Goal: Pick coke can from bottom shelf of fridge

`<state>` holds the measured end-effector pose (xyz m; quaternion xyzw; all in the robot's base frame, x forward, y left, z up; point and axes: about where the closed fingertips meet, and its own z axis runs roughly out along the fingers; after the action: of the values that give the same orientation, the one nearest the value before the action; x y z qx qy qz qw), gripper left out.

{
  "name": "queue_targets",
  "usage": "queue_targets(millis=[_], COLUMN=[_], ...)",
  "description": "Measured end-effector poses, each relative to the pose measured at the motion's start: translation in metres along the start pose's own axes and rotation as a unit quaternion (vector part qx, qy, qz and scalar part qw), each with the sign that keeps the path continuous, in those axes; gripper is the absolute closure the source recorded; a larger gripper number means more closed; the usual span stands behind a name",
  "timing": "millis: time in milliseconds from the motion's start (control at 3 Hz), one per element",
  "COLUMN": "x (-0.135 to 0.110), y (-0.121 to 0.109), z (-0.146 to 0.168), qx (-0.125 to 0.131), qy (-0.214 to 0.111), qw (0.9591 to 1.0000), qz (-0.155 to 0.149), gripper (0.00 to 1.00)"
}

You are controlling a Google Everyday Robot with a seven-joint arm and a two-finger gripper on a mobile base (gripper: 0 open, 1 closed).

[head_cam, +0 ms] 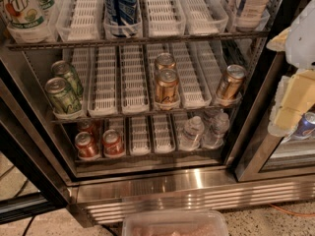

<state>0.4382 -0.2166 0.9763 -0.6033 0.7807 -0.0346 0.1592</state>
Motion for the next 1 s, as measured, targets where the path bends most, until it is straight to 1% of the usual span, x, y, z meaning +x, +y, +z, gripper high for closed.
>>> queue_targets(millis=[333, 667, 1000], x=[0.000, -0.003, -0.014], y=[0.000, 0.004, 0.022], z=[0.000, 0.010, 0.050], qx=[0.000, 0.003, -0.016], qy=[0.000, -0.012, -0.028], qw=[1.0000, 0.9999, 0.9994], qz=[0.000, 0.007, 0.012], gripper=[0.00, 0.00, 0.00])
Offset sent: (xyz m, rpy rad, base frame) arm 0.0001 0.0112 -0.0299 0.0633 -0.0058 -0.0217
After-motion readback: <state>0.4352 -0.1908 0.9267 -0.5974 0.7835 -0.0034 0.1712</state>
